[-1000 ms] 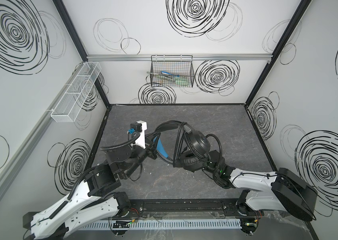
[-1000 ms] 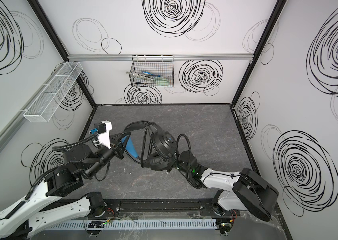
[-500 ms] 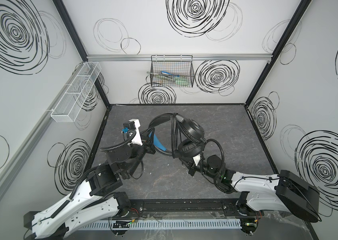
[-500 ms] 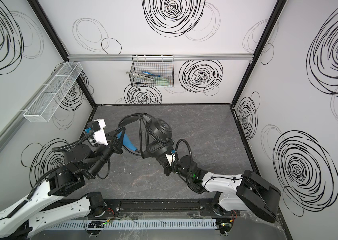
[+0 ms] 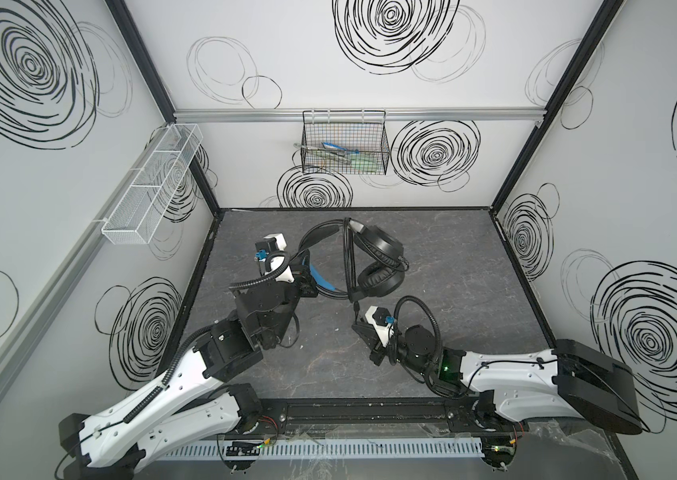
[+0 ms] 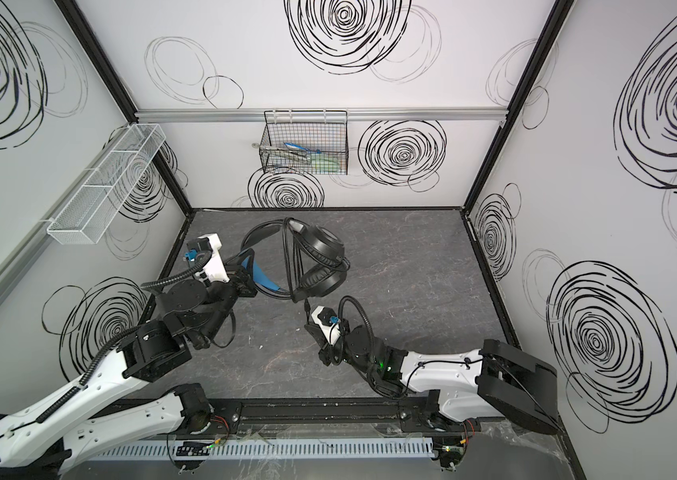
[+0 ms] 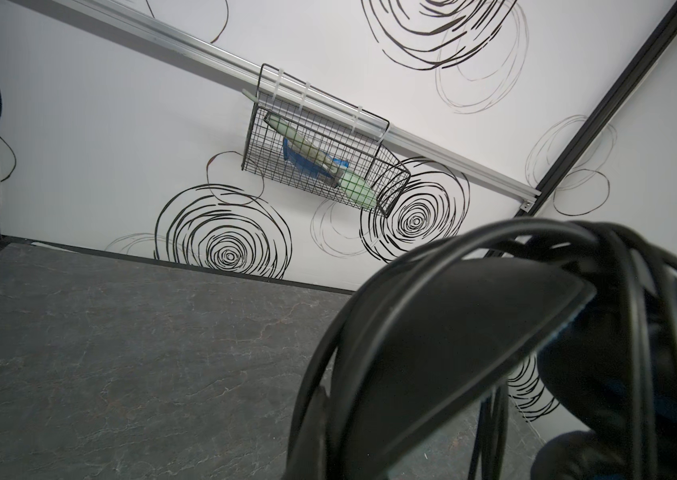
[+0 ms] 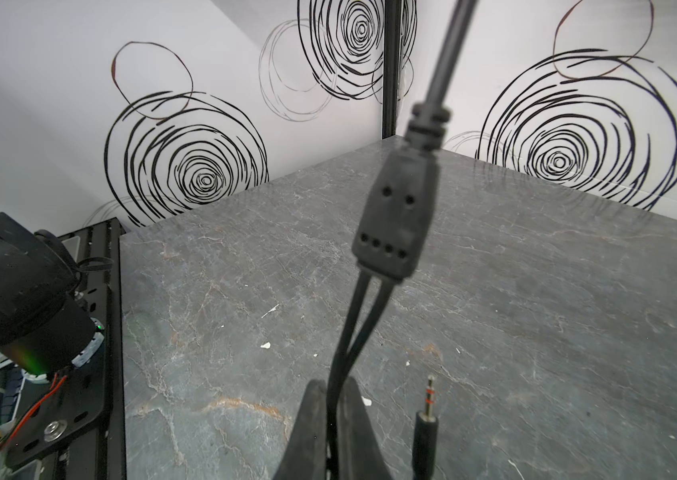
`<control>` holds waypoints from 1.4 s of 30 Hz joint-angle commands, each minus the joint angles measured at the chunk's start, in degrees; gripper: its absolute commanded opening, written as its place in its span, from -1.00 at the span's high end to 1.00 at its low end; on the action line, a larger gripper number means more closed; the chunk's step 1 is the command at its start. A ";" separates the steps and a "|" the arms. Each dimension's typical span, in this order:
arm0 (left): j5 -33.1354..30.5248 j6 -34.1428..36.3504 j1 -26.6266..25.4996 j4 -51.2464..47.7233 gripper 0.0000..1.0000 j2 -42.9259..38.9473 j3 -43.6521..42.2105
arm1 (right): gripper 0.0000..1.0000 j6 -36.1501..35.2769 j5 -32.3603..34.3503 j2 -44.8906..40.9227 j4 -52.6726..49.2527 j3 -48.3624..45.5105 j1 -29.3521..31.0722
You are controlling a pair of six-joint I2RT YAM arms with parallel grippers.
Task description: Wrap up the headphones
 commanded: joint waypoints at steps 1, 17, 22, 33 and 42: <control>-2.76 -4.37 1.93 13.21 1.00 -0.82 0.79 | 1.00 -2.23 4.12 1.15 -3.79 1.93 3.04; -5.63 -3.10 9.43 11.77 1.00 -1.11 -6.75 | 1.00 -10.87 13.96 -0.73 -15.17 10.22 18.60; -5.58 -2.21 10.90 11.23 1.00 -0.30 -7.58 | 1.00 -13.53 13.04 -3.47 -18.10 11.96 21.38; 0.94 -0.71 13.24 4.86 1.00 1.20 -10.66 | 1.00 -12.90 12.30 -9.31 -32.26 19.81 19.52; 2.26 0.72 11.94 0.66 1.00 1.64 -12.73 | 1.00 -11.08 11.30 -8.84 -37.10 20.84 17.68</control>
